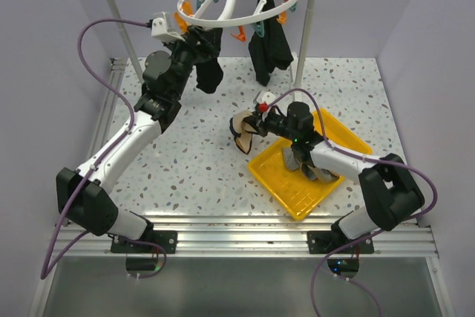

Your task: Remove the underwear clipped to the hanger

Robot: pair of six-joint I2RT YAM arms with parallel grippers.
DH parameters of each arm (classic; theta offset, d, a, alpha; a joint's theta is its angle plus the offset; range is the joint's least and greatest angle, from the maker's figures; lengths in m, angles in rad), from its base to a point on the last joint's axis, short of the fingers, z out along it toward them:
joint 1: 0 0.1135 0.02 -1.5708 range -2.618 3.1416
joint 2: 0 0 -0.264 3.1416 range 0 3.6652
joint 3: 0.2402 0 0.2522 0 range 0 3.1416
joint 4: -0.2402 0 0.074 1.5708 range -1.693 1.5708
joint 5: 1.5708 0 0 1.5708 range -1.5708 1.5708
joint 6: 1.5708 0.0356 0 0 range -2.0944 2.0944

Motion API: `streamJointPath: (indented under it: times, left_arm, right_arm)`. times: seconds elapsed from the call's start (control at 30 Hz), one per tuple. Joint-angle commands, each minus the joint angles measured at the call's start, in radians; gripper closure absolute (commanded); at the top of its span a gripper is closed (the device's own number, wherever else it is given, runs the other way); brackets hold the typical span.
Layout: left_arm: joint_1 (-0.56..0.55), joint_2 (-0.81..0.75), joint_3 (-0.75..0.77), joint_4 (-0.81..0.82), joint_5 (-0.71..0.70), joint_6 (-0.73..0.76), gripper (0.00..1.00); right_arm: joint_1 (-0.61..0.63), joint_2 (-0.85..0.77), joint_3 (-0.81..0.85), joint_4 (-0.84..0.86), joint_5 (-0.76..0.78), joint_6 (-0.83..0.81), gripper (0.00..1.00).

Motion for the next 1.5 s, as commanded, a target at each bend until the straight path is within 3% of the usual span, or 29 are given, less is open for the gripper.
streamJointPath:
  times: [0.0, 0.17, 0.33, 0.73, 1.07, 1.47]
  left_arm:
    - [-0.003, -0.057, -0.025, 0.051, -0.001, 0.01, 0.2]
    - [-0.003, -0.107, -0.063, 0.037, 0.011, 0.023, 0.06]
    - [-0.003, -0.163, -0.094, -0.006, 0.045, 0.05, 0.0]
    - [-0.003, -0.275, -0.196, -0.152, 0.117, 0.179, 0.0]
    - [-0.003, -0.402, -0.331, -0.241, 0.027, 0.286, 0.0]
    - [-0.001, -0.511, -0.496, -0.272, -0.085, 0.328, 0.0]
  right_arm:
    - [0.005, 0.003, 0.036, 0.019, 0.022, 0.013, 1.0]
    - [0.001, -0.02, 0.033, -0.007, 0.025, 0.011, 1.0]
    - [-0.033, -0.075, 0.041, -0.099, -0.072, 0.005, 1.0]
    - [-0.134, -0.223, 0.137, -0.519, -0.284, -0.139, 1.0]
    - [-0.3, -0.301, 0.291, -1.017, -0.379, -0.324, 1.0]
    - [-0.476, -0.471, 0.276, -1.407, -0.33, -0.57, 1.0]
